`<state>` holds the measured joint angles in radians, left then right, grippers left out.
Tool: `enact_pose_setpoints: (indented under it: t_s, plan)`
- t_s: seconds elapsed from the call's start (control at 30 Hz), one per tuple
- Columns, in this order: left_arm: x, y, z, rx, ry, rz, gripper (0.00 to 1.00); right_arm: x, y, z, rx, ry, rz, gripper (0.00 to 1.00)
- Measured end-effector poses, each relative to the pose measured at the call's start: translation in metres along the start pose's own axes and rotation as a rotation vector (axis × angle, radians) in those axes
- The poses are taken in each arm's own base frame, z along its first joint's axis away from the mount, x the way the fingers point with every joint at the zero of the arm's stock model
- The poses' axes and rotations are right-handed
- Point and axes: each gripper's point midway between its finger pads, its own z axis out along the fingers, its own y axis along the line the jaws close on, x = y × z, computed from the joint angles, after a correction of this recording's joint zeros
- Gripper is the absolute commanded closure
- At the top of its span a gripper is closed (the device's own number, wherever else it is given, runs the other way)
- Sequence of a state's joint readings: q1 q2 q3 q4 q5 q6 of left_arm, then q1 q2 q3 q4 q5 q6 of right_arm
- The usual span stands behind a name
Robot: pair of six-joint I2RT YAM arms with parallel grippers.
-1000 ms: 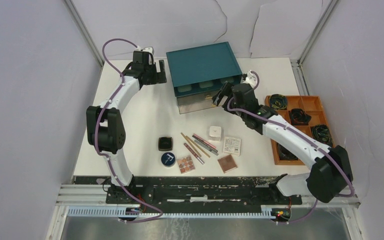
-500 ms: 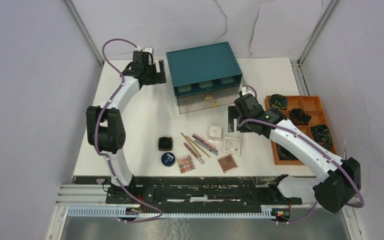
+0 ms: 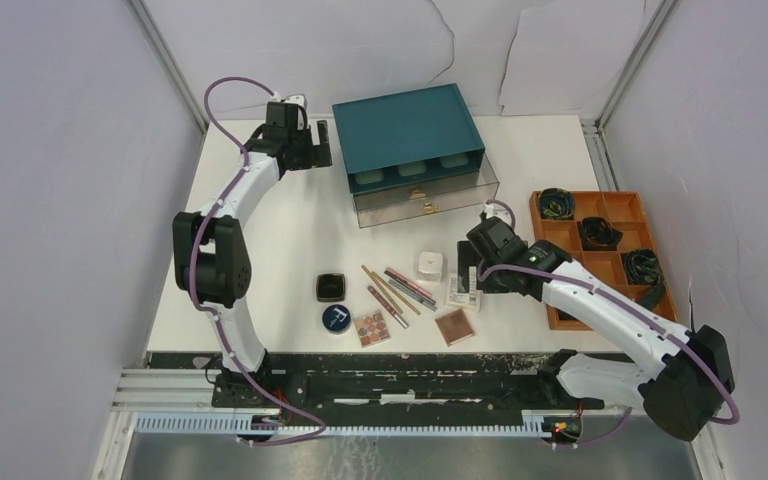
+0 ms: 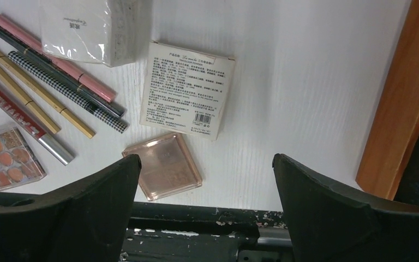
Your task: Organize the makeup
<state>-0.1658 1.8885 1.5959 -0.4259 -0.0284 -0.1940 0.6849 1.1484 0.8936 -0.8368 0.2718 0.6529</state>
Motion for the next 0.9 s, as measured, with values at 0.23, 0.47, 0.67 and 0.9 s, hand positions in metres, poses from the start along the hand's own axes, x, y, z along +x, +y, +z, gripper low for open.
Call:
enact_pose_setpoints:
  t_s: [0.23, 0.47, 0.67, 0.9]
  plan:
    - [0.0, 0.004, 0.001, -0.02, 0.0, 0.001, 0.01, 0.016, -0.002, 0.02, 0.056, 0.019, 0.096, 0.0]
    - [0.01, 0.002, 0.009, -0.011, 0.044, 0.001, 0.01, 0.024, 0.007, 0.048, 0.158, 0.072, 0.129, 0.0]
    - [0.01, 0.001, 0.009, -0.005, 0.047, 0.001, 0.01, 0.025, 0.022, 0.072, 0.213, 0.105, 0.09, 0.0]
    - [0.01, 0.001, 0.009, -0.006, 0.047, 0.001, 0.01, 0.024, 0.027, 0.079, 0.204, 0.09, 0.111, 0.0]
